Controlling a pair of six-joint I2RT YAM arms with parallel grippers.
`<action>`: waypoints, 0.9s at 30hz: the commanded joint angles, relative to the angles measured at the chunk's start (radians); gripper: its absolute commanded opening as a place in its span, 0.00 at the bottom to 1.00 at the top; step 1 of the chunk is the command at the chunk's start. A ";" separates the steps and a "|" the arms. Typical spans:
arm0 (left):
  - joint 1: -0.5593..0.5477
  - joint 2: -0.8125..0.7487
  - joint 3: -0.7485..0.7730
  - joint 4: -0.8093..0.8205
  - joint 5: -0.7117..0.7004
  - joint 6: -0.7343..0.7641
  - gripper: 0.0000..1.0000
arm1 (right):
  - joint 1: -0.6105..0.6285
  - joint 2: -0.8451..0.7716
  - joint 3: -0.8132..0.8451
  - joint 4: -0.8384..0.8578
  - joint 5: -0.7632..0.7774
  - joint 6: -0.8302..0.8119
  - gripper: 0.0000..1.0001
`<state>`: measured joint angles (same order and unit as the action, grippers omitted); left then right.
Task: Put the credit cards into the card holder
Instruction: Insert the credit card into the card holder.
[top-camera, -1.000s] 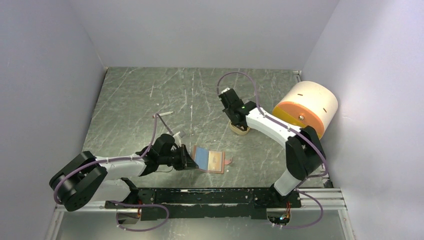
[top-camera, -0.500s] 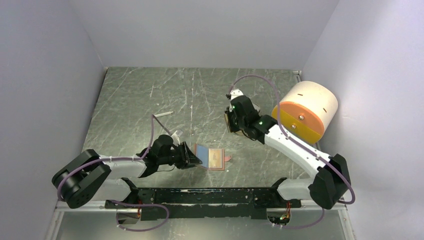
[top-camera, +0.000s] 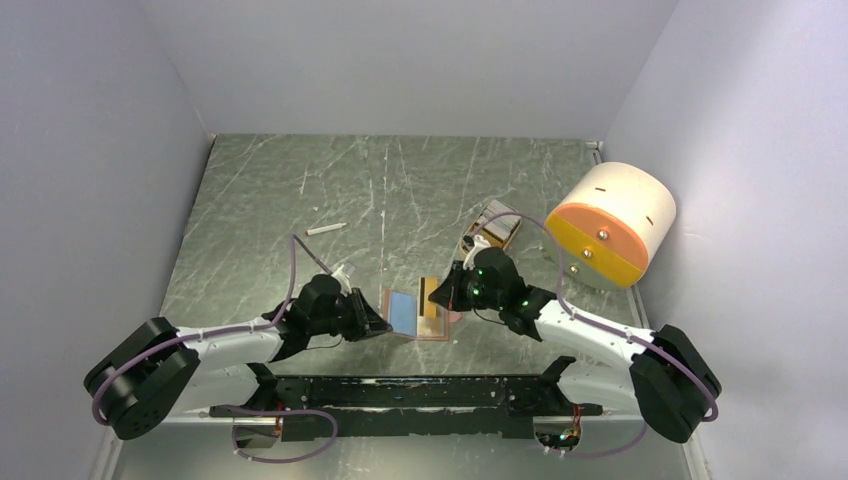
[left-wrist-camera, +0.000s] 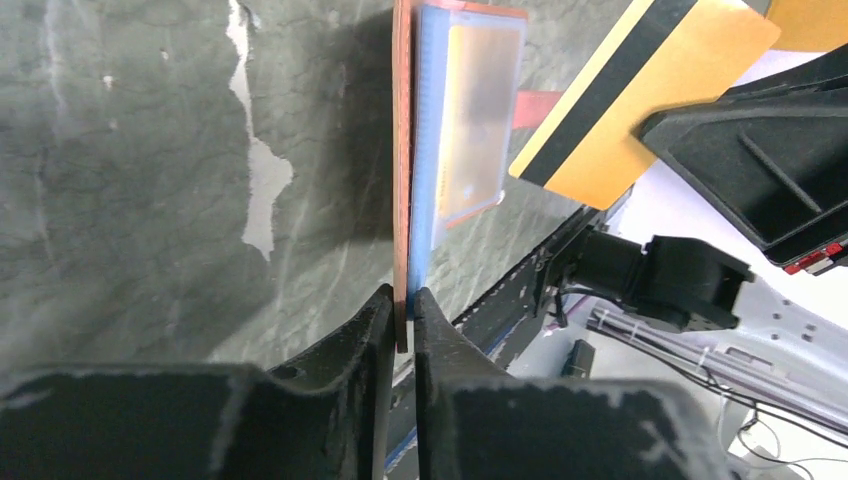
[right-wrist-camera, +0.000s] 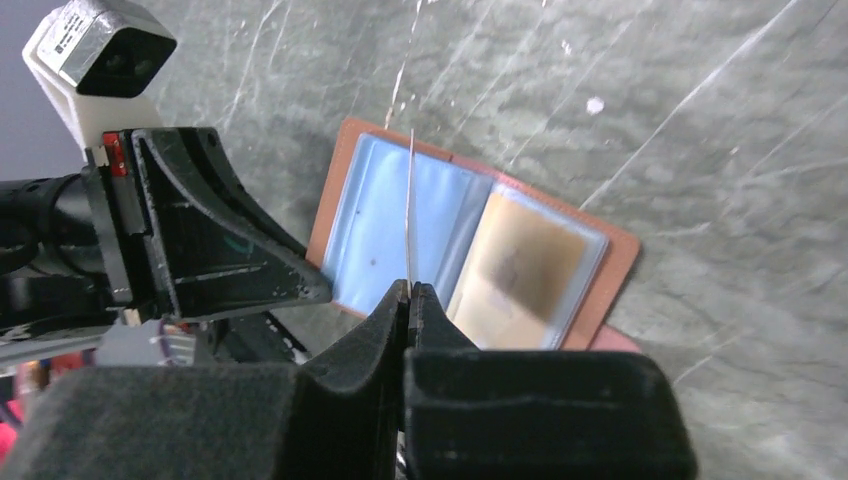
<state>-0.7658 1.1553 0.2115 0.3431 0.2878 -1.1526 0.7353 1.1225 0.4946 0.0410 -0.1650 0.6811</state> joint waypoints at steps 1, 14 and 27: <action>0.004 0.018 -0.015 0.004 -0.012 0.021 0.12 | 0.007 -0.003 -0.082 0.228 -0.085 0.154 0.00; 0.004 0.032 -0.065 0.051 0.003 0.000 0.11 | 0.006 0.092 -0.208 0.427 -0.036 0.253 0.00; 0.005 0.048 -0.079 0.076 0.006 -0.005 0.10 | 0.006 0.168 -0.262 0.527 0.005 0.268 0.00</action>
<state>-0.7654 1.1934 0.1463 0.3737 0.2890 -1.1526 0.7391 1.2778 0.2516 0.5056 -0.1886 0.9409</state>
